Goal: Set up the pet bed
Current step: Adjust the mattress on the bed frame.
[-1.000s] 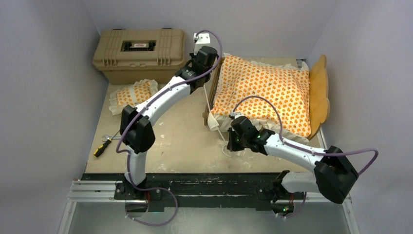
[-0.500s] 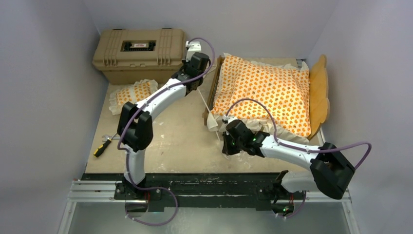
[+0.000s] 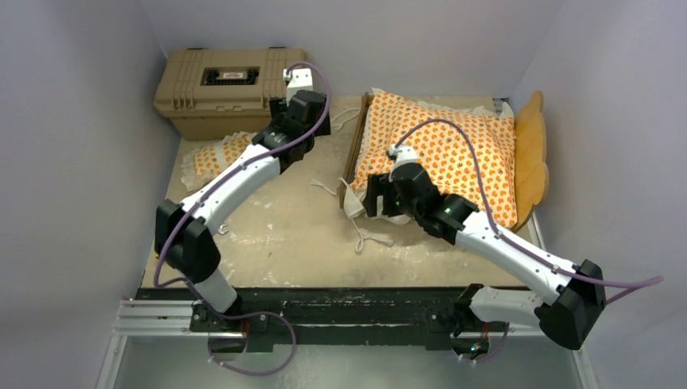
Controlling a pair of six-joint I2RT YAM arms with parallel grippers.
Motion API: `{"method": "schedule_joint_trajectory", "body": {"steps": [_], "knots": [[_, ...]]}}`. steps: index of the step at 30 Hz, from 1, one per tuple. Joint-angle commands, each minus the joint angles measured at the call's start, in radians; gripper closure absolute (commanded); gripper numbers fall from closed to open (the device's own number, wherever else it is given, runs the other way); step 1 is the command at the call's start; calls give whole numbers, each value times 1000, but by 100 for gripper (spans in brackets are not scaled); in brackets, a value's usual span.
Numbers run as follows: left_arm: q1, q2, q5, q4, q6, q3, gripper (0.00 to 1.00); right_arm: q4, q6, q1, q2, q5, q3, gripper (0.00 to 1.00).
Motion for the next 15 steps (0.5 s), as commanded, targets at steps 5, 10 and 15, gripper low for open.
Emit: {"method": "schedule_joint_trajectory", "body": {"steps": [5, 10, 15], "knots": [[-183, -182, 223, -125, -193, -220, 18, -94, -16, -182, -81, 360, 91, 8], [-326, -147, 205, -100, -277, -294, 22, -75, -7, -232, -143, 485, 81, 7], [-423, -36, 73, -142, -332, -248, 25, -81, -5, -257, -176, 505, 72, 5]]}}
